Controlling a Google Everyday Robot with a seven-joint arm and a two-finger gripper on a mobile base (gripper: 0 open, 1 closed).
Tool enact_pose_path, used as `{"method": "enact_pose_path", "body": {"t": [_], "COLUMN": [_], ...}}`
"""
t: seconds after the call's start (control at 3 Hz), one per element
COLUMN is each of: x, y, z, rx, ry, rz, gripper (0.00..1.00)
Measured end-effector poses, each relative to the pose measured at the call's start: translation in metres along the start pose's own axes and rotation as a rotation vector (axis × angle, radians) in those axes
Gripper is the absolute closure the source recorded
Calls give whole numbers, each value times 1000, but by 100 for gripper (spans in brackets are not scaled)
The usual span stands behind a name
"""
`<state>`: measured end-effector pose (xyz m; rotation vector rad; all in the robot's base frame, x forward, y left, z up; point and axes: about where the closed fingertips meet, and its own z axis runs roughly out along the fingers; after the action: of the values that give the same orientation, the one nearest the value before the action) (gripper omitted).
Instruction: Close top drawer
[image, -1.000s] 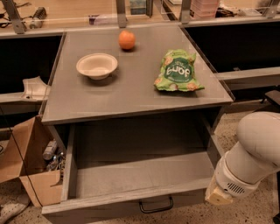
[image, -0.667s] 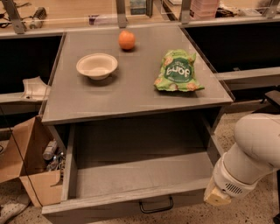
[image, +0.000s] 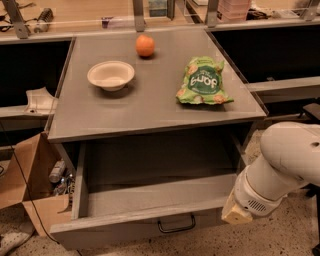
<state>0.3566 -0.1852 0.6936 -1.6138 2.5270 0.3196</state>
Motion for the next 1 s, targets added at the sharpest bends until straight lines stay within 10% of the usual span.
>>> {"method": "enact_pose_path", "body": {"t": [1.0], "x": [-26], "y": [-20], "z": [15], "rx": [26], "ry": [-29], "rz": [-8], "gripper": [100]}}
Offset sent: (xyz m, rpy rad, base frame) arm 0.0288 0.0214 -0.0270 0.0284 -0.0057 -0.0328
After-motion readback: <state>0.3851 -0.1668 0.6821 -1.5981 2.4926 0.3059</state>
